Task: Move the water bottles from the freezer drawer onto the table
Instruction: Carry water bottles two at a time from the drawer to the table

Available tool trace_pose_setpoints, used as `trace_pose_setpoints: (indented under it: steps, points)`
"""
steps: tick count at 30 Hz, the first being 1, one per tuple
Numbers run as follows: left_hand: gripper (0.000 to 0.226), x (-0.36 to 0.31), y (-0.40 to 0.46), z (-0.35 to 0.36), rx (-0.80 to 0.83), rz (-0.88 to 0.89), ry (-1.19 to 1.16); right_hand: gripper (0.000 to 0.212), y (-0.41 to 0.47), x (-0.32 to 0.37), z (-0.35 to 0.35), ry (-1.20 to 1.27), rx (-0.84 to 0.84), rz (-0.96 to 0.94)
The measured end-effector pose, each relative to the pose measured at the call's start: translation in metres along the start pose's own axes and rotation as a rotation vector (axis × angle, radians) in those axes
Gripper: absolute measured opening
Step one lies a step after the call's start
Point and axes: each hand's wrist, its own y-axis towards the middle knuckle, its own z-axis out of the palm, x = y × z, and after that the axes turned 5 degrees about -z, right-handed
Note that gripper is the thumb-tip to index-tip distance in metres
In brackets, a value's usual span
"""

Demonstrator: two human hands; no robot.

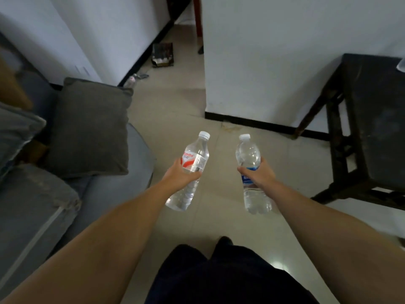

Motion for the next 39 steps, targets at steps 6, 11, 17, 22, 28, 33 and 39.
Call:
trace_pose_setpoints:
  steps: [6, 11, 17, 22, 28, 33, 39]
  points:
    - [0.065, -0.067, 0.073, 0.010, 0.130, 0.078, 0.063, 0.067, 0.051, 0.008, -0.034, 0.062, -0.113, 0.081]
    - [0.069, -0.128, 0.146, 0.021, 0.311, 0.183, 0.127, 0.064, 0.098, 0.011, -0.057, 0.074, -0.225, 0.172]
    - [0.072, -0.216, 0.236, 0.013, 0.375, 0.375, 0.283, 0.070, 0.166, 0.035, -0.075, 0.150, -0.394, 0.236]
    - [0.070, -0.288, 0.299, 0.008, 0.411, 0.455, 0.475, 0.068, 0.206, 0.059, -0.088, 0.276, -0.528, 0.286]
    - [0.071, -0.354, 0.339, 0.050, 0.496, 0.486, 0.572, 0.066, 0.222, 0.051, -0.118, 0.406, -0.654, 0.362]
    - [0.073, -0.423, 0.342, 0.136, 0.693, 0.599, 0.645, 0.073, 0.237, 0.025, -0.184, 0.413, -0.771, 0.383]
    - [0.073, -0.513, 0.322, 0.241, 0.832, 0.706, 0.692, 0.074, 0.252, 0.001, -0.289, 0.406, -0.894, 0.393]
